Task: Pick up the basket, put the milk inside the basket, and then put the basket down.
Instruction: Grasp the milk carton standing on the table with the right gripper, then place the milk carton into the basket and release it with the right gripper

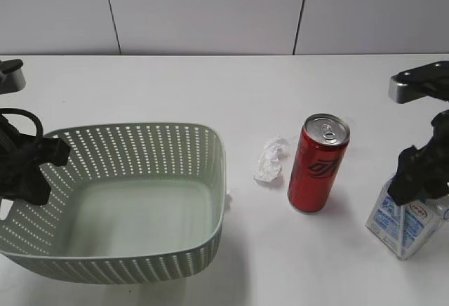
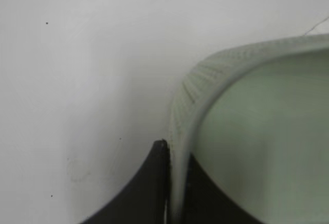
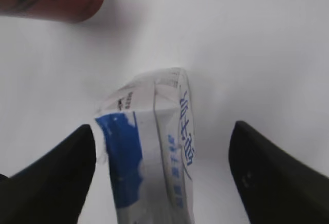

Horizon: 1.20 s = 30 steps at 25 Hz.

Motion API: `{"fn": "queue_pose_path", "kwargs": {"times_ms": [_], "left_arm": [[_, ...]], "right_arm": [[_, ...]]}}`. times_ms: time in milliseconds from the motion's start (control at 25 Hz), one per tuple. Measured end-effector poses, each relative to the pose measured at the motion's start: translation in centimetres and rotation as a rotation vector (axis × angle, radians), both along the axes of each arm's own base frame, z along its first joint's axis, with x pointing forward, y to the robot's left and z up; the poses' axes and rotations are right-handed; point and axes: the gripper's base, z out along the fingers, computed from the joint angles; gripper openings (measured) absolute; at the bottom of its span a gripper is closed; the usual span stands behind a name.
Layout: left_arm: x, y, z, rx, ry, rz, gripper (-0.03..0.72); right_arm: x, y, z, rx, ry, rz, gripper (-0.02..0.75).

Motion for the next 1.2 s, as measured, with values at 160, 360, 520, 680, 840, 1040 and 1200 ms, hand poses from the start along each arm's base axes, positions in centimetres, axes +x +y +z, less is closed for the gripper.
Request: {"fn": "queue_pose_path", "kwargs": {"times_ms": [160,360,520,680,840,1040,1200], "left_arm": [[0.0,0.0,0.0,0.001,0.003,0.0,-0.001],[0.0,0.0,0.0,0.001,0.003,0.0,-0.001],[-0.1,0.0,0.0,0.002,0.008,-0.001,-0.001],[-0.1,0.0,0.0,0.005,0.012,-0.003,-0.001],[-0.1,0.1,-0.1,0.01,0.011,-0.006,-0.001],[0.3,-0.1,-1.1,0.027,0.044,-0.007,-0.001],[0.7,-0.1,-1.6,0.034,0.049,-0.006,-0.001]], "right_arm": [[0.4,0.1,-1.8,-0.014,0.064,0.012,0.586],[0.4,0.1,-2.1,-0.017,0.078,0.017,0.403],[0.4,0.1,-2.0,-0.017,0.09,0.014,0.305],[-0.1,-0.1,-0.7,-0.02,0.083,-0.007,0.305],[-0.7,-0.4,4.1,-0.027,-0.045,-0.008,0.305],[-1.7,-0.6,11.9,0.002,-0.216,-0.003,0.305],[-1.7,0.2,18.0,0.017,-0.32,0.038,0.305]]}}
